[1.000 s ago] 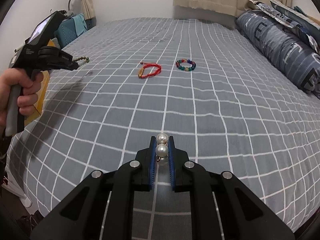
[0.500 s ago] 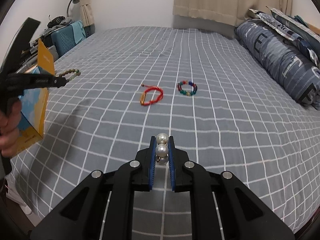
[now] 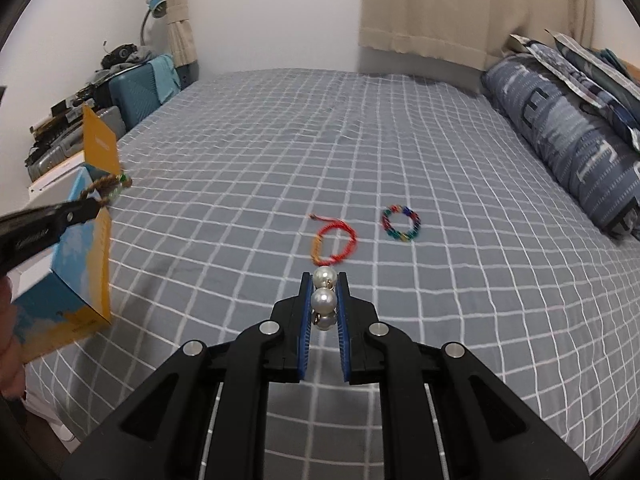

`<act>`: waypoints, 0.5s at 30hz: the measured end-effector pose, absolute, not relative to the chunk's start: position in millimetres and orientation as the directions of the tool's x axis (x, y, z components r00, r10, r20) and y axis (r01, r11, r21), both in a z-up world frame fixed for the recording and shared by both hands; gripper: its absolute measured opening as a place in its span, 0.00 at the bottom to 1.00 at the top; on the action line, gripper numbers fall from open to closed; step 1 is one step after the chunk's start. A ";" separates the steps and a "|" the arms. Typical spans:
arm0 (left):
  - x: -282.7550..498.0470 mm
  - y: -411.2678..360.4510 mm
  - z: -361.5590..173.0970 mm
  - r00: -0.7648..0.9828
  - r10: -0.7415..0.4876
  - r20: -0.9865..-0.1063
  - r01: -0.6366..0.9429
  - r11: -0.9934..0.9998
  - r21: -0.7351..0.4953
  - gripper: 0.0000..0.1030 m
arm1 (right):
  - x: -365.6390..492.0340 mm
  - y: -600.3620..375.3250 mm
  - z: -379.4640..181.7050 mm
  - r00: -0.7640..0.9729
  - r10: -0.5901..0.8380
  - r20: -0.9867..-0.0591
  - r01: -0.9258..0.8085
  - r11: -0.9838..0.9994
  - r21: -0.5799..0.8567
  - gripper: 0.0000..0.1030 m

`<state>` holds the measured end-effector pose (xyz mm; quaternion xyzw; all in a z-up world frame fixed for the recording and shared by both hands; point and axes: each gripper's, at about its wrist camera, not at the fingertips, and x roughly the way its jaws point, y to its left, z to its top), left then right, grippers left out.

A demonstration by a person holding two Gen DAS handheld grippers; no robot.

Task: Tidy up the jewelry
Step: 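Carry both items into the white box and open both tools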

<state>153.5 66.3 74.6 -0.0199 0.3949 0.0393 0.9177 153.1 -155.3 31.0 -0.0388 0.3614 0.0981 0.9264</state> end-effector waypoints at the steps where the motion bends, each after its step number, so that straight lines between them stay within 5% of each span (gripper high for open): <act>1: 147.7 71.3 79.6 0.691 0.050 -0.721 -0.092 0.996 -0.018 0.07 | 154.8 -149.4 34.8 0.720 0.162 -0.674 -0.219 0.976 0.000 0.10; 15: 74.8 171.8 113.5 0.704 0.195 -0.683 -0.301 0.953 -0.039 0.07 | 162.8 -21.5 79.3 0.700 0.350 -0.623 -0.446 0.895 0.002 0.10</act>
